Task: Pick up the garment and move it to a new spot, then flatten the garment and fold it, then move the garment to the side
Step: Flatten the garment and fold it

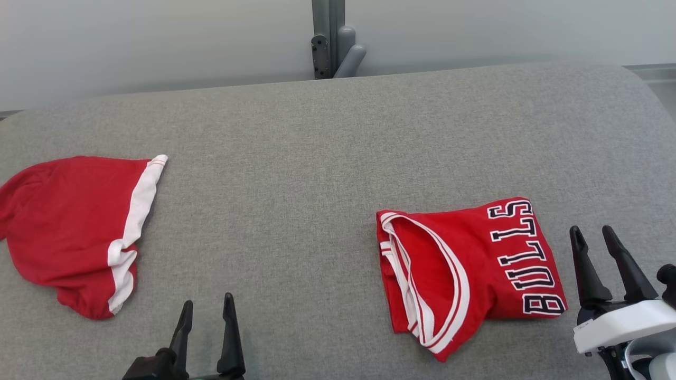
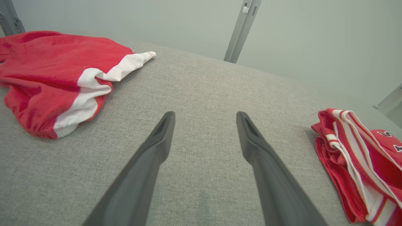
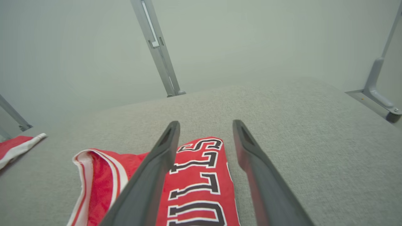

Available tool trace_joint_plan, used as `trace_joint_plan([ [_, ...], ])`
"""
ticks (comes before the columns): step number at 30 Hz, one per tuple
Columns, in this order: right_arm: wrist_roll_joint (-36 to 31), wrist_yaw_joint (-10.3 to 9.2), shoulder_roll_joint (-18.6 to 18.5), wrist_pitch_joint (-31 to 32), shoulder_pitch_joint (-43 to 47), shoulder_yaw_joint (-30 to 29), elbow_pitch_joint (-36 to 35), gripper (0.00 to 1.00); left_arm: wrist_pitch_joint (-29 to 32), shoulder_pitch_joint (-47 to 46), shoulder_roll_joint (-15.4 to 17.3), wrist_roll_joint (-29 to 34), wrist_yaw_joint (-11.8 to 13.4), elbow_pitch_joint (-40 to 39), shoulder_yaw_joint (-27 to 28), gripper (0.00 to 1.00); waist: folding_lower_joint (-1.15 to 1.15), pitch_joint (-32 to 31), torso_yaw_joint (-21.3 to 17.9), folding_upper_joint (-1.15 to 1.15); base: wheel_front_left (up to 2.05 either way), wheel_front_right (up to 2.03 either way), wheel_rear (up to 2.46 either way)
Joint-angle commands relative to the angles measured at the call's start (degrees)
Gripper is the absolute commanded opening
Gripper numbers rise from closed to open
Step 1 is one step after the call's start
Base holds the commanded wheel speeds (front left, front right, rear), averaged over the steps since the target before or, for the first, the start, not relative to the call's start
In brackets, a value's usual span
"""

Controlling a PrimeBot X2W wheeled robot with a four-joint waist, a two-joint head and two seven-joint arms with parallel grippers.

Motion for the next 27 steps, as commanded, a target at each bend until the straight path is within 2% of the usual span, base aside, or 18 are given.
trace_joint_plan([
  [1,-1.9,0.02,0.6,-1.5,-2.1,-0.5,3.4,0.15,0.0,-0.8,0.2,0.5,-0.3,0.2,-0.5,1.0,0.0,-0.2,-0.2,0.61,0.0,0.0,0.0],
  [2,-2.8,0.02,0.6,-2.0,-3.1,-0.5,5.8,0.0,0.0,-1.1,0.2,0.6,-0.4,0.3,-0.6,1.0,0.0,-0.1,-0.2,0.61,0.0,0.0,0.0],
  [11,-9.5,-0.01,1.1,-5.9,-13.1,7.1,25.3,0.0,0.0,-2.7,0.2,1.4,-1.2,1.6,-1.1,1.0,0.0,1.3,2.0,0.61,0.0,0.0,0.0],
  [15,-11.5,0.0,1.9,-6.5,-14.2,10.6,29.6,0.0,0.0,-3.0,0.2,1.2,-1.2,1.8,-1.0,1.0,0.0,1.6,3.4,0.61,0.0,0.0,0.0],
  [27,-14.6,-0.02,6.7,-6.7,-11.1,18.6,29.1,0.0,0.0,-3.3,0.2,0.3,-0.7,1.9,-0.4,1.0,0.0,2.7,6.1,0.61,0.0,0.0,0.0],
])
